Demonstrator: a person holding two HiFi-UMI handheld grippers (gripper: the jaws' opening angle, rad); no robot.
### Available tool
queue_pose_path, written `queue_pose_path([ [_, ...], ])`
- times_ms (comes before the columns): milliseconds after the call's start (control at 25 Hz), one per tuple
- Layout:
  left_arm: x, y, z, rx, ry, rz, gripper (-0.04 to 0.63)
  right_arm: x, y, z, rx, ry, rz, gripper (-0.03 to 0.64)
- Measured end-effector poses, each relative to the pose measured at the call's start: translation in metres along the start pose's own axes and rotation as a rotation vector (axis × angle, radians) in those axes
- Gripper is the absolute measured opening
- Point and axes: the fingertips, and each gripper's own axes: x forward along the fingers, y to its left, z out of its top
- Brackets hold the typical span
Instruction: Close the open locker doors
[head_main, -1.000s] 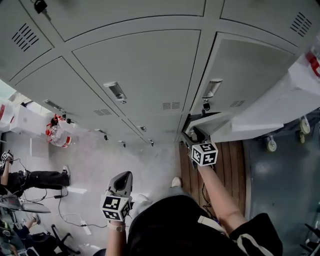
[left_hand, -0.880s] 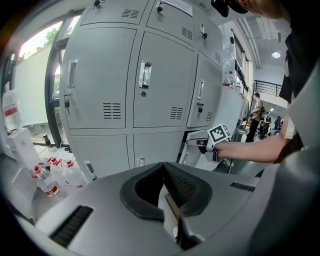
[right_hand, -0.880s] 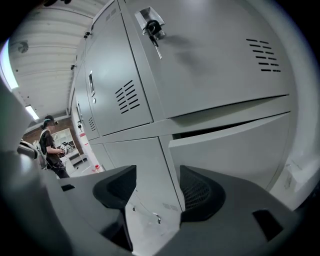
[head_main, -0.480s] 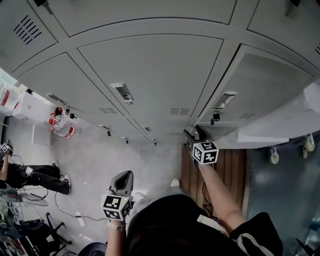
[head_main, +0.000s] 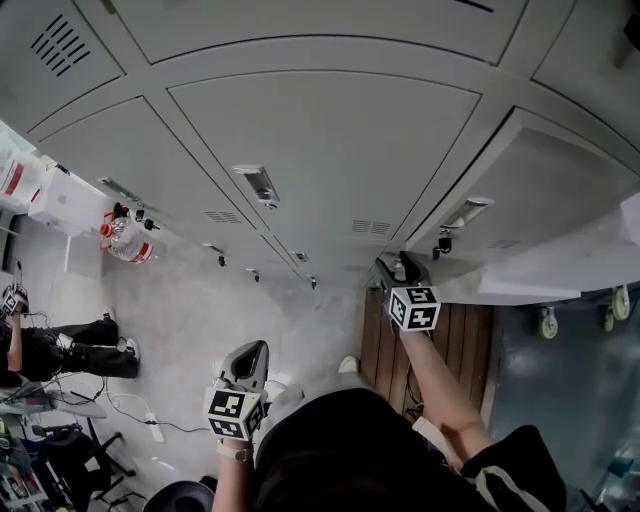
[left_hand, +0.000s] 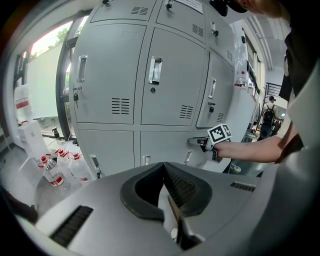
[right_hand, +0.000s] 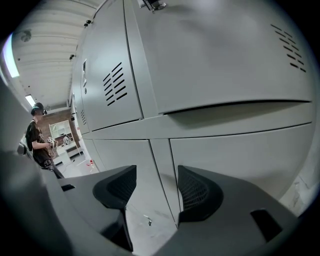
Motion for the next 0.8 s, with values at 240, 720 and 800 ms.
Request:
queue_pose_path([
  [240,-0.003,0.009,-0.001,-0.004,-0.008,-0.002,0.020,-0.001,0.009,-0.001,0.014,0.012,0.012,0.282],
  [720,-0.021,0.040,0.012,-0.022,-0.083,-0.038,0.018,-0.037,0.100,0.014,-0.040,-0.016,0.098,0.183],
  [800,-0.027,0.043,0.017,-0.016,-0.105,-0.056,0.019,-0.047,0.121,0.024,-0.072,-0.035,0.108,0.157],
])
